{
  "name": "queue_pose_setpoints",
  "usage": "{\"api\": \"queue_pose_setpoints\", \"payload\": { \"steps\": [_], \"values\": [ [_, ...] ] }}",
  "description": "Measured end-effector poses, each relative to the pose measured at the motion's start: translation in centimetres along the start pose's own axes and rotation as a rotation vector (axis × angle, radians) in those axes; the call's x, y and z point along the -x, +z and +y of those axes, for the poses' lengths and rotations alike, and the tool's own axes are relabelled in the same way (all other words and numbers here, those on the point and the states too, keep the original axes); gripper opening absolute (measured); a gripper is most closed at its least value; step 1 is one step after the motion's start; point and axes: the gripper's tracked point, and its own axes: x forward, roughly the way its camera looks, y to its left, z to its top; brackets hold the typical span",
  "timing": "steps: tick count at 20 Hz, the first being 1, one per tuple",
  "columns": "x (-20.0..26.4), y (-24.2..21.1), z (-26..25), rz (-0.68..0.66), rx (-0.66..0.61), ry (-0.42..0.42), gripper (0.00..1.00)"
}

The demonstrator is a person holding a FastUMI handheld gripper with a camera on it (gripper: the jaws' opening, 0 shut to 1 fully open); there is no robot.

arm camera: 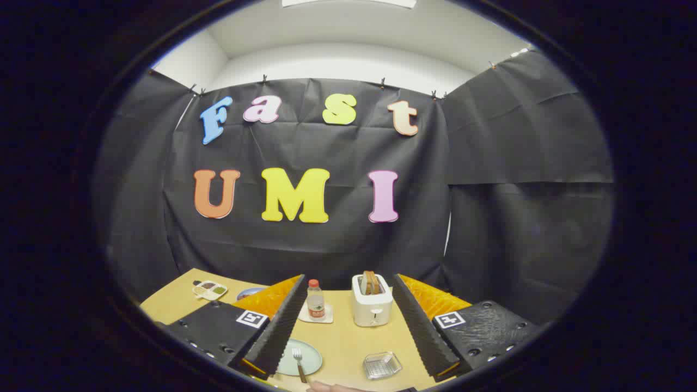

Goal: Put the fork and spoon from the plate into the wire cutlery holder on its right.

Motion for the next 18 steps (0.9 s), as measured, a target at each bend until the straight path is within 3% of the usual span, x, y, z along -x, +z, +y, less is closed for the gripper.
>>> {"api": "queue_pose_setpoints", "payload": {
  "steps": [13,18],
  "values": [
    [-3.0,-3.2,2.5,0.045,0.012,0.072,0.95],
    [-5.6,-10.4,4.4,0.164,0.026,0.154,0.95]
  ]
}}
